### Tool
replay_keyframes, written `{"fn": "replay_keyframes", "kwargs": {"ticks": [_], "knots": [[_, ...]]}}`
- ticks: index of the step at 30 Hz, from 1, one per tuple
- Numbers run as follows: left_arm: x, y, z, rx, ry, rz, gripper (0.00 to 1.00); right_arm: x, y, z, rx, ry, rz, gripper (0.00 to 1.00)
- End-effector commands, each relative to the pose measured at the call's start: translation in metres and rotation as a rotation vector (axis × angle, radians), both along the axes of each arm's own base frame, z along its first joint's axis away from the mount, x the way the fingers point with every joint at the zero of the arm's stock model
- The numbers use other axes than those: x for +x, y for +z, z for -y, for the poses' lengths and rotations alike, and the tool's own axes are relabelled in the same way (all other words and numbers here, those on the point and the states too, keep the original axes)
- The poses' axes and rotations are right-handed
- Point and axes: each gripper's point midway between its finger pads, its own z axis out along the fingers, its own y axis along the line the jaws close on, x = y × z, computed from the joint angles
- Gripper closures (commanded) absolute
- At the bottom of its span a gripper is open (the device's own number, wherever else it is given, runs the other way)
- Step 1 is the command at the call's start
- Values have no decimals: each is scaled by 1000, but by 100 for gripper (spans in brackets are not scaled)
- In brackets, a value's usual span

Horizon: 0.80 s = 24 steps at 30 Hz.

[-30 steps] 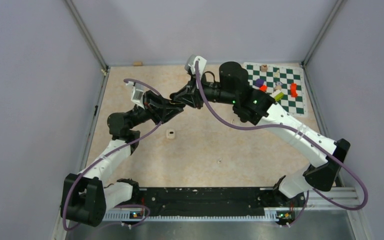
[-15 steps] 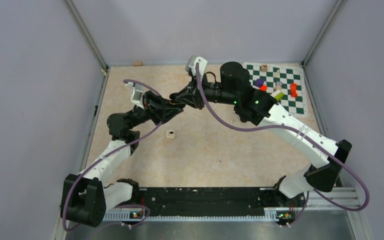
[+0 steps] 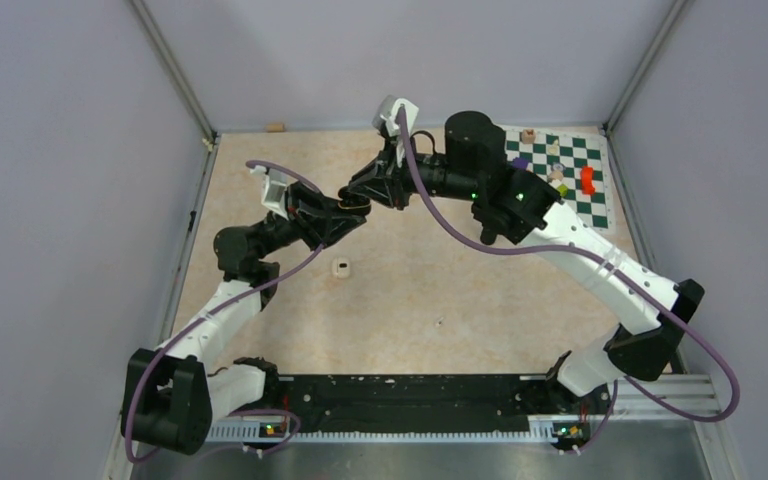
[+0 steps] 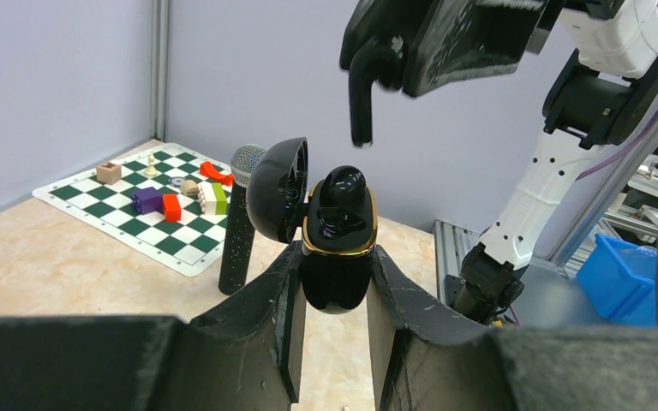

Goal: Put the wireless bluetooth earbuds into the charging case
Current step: Insert the left earbud into the left side groove of the charging case.

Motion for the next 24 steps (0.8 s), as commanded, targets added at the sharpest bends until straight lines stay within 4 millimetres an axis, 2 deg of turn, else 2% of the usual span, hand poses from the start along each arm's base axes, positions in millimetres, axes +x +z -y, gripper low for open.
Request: {"fn": "replay_keyframes", "kwargs": {"ticks": [1,11,24], "knots": [[-5,9,-3,-7,19,79,100,-7,20,-4,42,20,0,96],[-5,6,-1,8,9,81,100,0,1,-14,22,16,-39,96],[-7,5,1,16,3,90,100,-3,-10,-18,1,33,-44,96]]}}
